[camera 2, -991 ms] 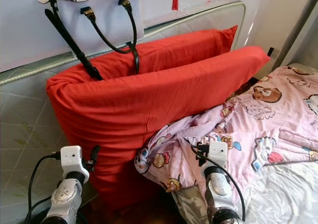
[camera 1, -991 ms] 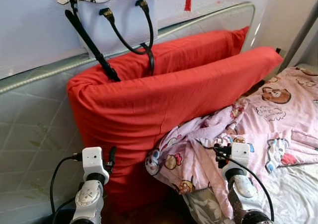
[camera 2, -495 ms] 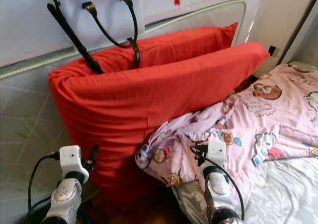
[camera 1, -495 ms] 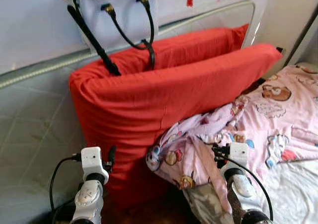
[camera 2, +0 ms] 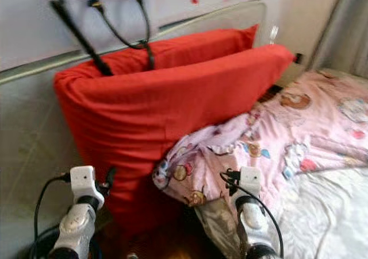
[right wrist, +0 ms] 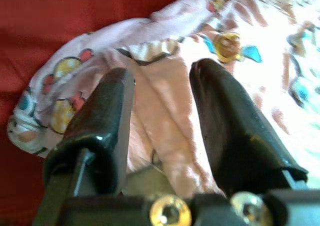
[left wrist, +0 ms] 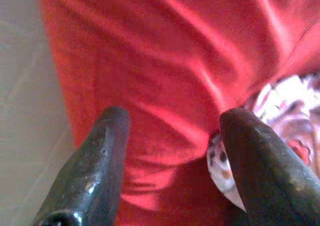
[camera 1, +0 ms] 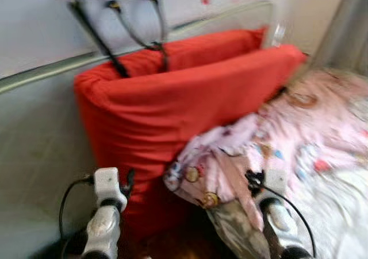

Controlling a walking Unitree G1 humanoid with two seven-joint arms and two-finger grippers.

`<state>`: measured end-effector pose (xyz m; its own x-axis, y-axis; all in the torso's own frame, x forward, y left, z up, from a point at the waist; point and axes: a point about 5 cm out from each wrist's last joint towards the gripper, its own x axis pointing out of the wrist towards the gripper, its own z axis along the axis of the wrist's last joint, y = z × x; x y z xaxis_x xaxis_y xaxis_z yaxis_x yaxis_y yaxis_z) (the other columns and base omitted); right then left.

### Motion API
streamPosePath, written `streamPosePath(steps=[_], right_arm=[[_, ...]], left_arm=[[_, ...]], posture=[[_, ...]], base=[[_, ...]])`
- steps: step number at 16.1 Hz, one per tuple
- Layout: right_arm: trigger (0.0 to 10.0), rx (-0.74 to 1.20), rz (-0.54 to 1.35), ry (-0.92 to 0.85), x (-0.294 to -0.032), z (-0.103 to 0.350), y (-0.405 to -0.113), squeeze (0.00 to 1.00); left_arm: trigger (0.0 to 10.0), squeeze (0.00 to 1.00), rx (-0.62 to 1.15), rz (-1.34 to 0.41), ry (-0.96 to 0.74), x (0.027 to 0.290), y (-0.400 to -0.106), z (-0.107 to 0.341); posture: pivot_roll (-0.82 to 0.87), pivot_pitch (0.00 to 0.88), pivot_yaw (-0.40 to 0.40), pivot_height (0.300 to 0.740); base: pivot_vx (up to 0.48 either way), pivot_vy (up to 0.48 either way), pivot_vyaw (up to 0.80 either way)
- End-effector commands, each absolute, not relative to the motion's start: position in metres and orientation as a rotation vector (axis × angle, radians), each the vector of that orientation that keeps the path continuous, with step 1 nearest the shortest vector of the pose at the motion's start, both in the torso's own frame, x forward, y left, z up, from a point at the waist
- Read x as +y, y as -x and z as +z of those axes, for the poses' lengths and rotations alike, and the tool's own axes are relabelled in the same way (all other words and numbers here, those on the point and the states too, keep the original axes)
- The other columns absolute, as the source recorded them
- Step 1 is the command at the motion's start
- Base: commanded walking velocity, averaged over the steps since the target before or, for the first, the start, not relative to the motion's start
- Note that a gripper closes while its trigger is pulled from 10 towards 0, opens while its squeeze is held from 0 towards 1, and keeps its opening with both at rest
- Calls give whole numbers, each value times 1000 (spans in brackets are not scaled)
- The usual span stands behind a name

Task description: Clean up the room

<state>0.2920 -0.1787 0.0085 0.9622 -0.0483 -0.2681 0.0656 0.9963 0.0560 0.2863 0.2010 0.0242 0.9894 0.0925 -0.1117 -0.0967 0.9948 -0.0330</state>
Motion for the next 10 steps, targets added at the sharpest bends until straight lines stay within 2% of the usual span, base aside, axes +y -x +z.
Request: streamPosePath(steps=[1,10], right_arm=[[10000,266,-44,-63,-174,11,-295,0],[10000,277,-18,-69,-168,9,-294,0]], left_arm=[[10000,0,152,99,40,204,-281,17],[10000,0,150,100,36,206,-283,19]], posture=[[-82,0,42,670],[-75,0,45,655]], base=[[0,0,0],[0,0,0]])
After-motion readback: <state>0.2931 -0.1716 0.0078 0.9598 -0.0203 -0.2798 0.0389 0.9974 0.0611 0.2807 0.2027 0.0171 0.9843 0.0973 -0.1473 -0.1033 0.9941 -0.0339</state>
